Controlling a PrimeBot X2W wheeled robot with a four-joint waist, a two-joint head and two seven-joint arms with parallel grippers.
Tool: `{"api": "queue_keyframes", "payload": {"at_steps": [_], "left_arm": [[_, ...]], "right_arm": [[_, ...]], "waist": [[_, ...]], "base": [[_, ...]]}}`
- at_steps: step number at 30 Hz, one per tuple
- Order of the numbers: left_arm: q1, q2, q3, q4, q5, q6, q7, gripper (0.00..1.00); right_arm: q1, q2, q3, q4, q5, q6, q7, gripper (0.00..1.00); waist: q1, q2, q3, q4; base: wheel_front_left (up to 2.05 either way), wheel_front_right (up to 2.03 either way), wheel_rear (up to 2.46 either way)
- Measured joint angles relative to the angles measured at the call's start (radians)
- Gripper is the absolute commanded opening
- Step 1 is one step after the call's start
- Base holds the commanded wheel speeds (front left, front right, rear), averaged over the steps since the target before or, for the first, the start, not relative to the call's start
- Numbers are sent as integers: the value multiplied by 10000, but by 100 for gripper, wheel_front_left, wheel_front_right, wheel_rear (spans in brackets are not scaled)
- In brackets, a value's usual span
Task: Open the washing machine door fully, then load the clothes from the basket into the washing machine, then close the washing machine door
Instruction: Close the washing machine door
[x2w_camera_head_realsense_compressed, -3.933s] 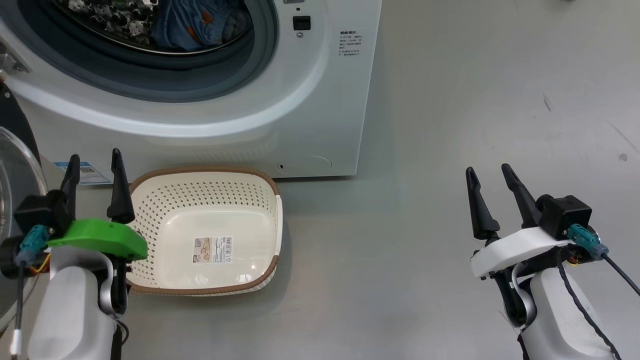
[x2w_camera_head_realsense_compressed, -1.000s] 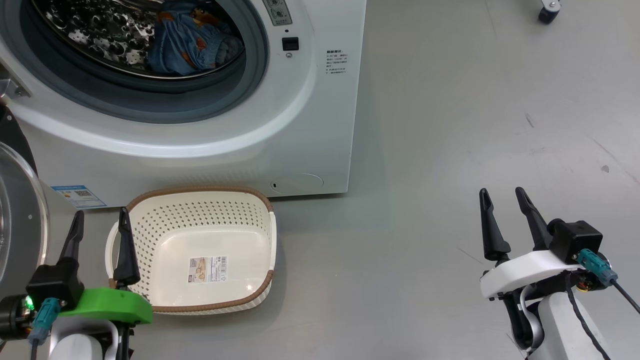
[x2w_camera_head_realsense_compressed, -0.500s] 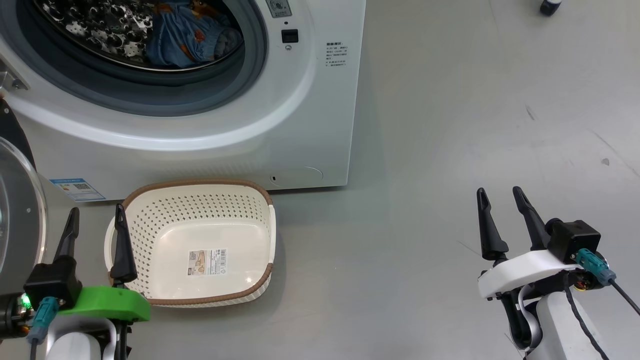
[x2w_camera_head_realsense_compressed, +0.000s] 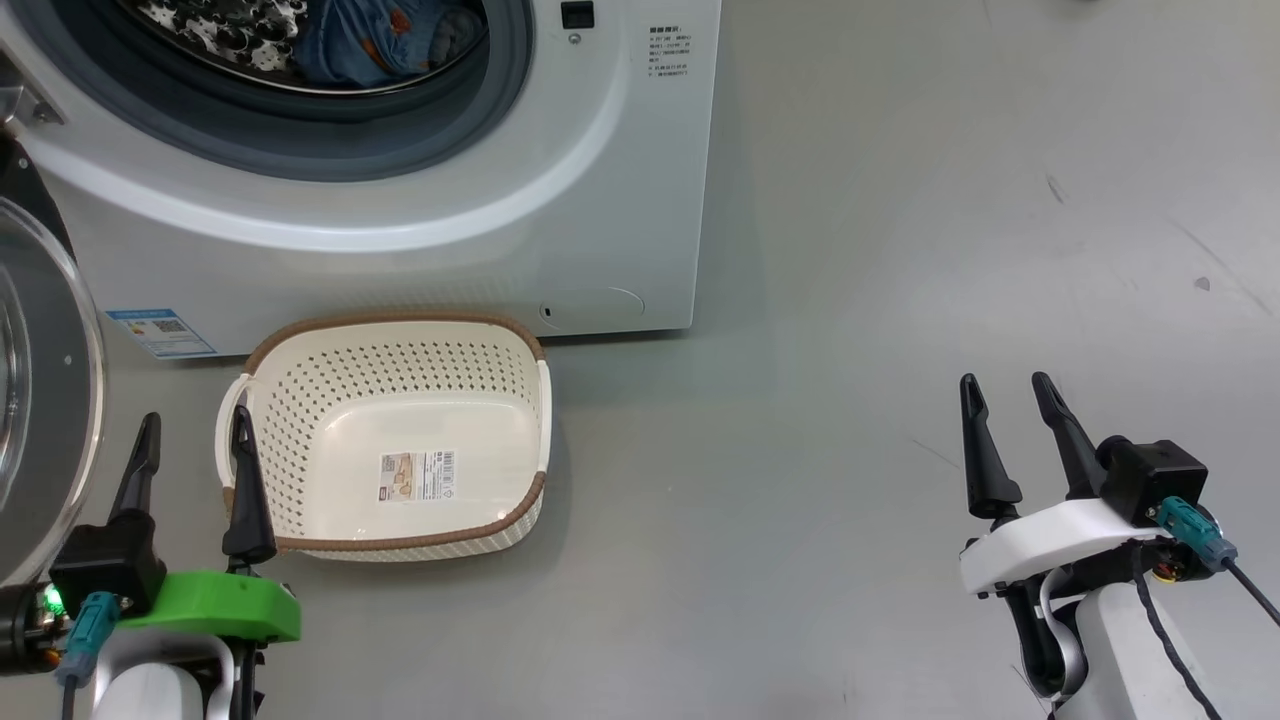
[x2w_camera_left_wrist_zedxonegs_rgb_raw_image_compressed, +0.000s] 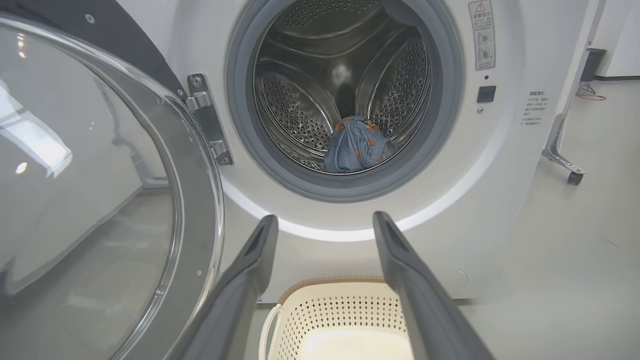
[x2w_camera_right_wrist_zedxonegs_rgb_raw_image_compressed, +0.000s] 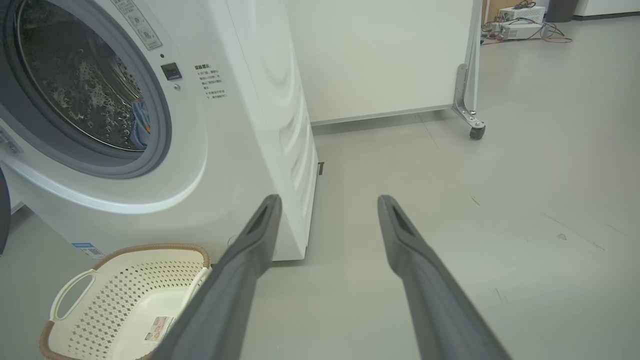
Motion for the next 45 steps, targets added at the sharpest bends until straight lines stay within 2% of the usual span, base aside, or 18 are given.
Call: {"api": "queue_keyframes", "payload": {"at_steps": [19,45], "left_arm": [[-33,-17,48,10,-4,8,0,100],[4,-42,-102,100,-2,8,0,100]], "right_arm": [[-5,13,-58,-4,0,0,0,100],[2,31,-67,81,-36,0,0,100]], "waist": [[0,0,34,166],[0,0,-437,397]], "base": [[-79,79,0],[-7,7,0]]}}
